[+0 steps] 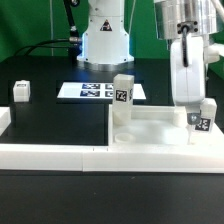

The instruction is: Assemble square table

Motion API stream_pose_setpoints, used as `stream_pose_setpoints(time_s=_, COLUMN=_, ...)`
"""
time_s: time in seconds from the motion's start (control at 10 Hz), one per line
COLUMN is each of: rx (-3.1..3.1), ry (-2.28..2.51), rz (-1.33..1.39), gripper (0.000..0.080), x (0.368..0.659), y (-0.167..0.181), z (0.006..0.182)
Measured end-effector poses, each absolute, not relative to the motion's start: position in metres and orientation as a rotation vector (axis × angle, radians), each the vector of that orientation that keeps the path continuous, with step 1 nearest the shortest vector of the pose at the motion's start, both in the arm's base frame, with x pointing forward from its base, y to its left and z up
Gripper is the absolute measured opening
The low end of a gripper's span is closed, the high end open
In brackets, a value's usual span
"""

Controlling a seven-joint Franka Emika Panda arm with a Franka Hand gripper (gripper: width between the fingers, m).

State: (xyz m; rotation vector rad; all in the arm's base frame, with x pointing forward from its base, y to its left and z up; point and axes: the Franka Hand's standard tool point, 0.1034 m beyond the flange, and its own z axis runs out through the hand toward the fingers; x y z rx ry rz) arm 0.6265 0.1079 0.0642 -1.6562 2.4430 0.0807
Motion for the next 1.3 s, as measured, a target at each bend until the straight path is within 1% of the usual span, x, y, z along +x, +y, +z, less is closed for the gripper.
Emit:
stream_pose_setpoints(time_s=0.4, rx=-1.468, ry=2.576, rz=0.103, gripper=0.0308, x=0.6256, y=0.1052, z=0.0646)
stream_pose_setpoints(time_s=0.7, rx=-1.451, ry=2.599, rz=0.112, gripper=0.031, x=0.624, y=0.0999, z=0.0649)
stream_pose_setpoints(time_s=0.8, rx=-1.453, ry=2.601, rz=0.114, gripper=0.0402, x=0.6232, y=0.1001, z=0.0636)
stream_pose_setpoints(time_s=0.9, rx=-1.453, ry=2.601, rz=0.114, gripper=0.0402, x=0.6231, y=0.1, z=0.0633)
stream_pose_setpoints(time_s=1.0, rx=-1.454, ry=2.602, rz=0.114, gripper=0.0573, x=0.6229, y=0.1, z=0.0629)
stream_pose_setpoints(time_s=1.1, rx=-1.454, ry=2.603, rz=0.114, gripper=0.0636, x=0.6228, y=0.0999, z=0.0625)
stream_pose_setpoints(time_s=1.3, rx=-1.454, ry=2.603, rz=0.114, gripper=0.0646, x=0.6226, y=0.0998, z=0.0619)
